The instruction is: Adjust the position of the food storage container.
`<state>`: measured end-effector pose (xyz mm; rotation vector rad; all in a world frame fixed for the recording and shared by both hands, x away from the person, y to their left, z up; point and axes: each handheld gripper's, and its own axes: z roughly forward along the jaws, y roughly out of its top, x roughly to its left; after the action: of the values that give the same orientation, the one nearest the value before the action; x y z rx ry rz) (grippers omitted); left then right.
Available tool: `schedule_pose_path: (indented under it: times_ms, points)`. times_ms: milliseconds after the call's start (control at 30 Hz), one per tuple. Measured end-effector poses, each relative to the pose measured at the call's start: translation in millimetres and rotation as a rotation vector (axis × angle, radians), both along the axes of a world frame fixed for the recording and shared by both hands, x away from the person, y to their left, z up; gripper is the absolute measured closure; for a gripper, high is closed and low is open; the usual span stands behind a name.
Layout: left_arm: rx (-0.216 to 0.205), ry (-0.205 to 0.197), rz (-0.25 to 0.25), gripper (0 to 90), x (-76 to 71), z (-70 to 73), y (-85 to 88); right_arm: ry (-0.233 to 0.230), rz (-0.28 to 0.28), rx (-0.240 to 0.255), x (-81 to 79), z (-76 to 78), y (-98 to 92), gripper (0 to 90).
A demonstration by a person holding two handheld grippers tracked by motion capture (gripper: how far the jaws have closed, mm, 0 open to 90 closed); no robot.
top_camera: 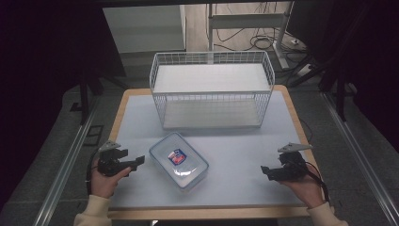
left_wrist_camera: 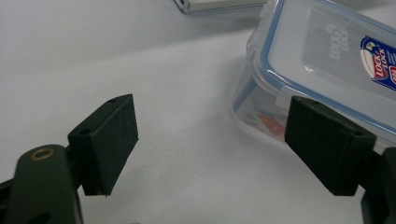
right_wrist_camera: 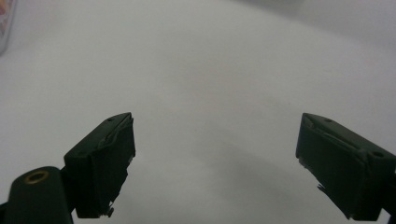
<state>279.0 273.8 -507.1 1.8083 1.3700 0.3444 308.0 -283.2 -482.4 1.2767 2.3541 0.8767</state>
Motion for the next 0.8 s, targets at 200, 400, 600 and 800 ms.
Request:
schedule_pose_path:
  times_ms: [200, 400, 600, 800]
  points:
    - [0.006, -0.003, -0.008, 17.4, -2.2, 2.7, 1.9, -0.002, 0.017, 0.006, -2.3, -0.9, 0.2, 13.4]
    - [0.004, -0.016, -0.021, 18.1, -6.7, 6.3, 2.5, -0.003, 0.024, 0.027, -5.5, 5.2, 3.0, 14.2]
    - [0.006, -0.020, -0.053, 20.2, -10.7, 11.9, 0.4, 0.005, 0.029, 0.015, -4.9, 4.6, 5.1, 14.6]
    - [0.010, -0.009, -0.075, 31.8, -19.1, 14.3, -4.9, 0.017, 0.027, 0.011, -3.1, 0.7, 3.9, 14.9]
